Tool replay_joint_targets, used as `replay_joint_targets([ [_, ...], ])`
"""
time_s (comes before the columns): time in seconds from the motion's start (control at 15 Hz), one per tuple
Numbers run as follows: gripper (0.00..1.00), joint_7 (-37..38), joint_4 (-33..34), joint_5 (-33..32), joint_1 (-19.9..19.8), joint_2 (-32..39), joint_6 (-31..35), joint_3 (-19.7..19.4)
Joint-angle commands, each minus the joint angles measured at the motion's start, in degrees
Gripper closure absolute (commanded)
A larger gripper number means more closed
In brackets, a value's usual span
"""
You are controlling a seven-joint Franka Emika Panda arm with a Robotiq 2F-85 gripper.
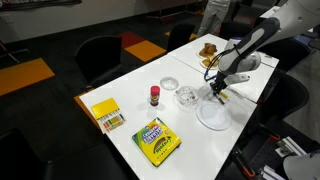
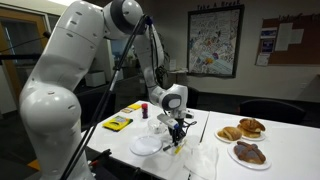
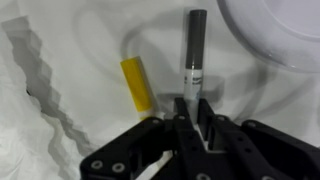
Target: Put the black marker on the white plate
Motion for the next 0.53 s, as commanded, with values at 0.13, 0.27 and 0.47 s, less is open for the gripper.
replay_joint_targets([
  [0.13,0.96,2.04,-2.04,-2.27,2.55,-4.66,-3.39,-0.45],
  [0.27,0.96,2.03,-2.82,-3.08,3.68,-6.83,-4.46,-0.3],
  [0.47,0.96,0.31,-4.77,-3.21,4.66,-10.49,-6.7,1.84],
])
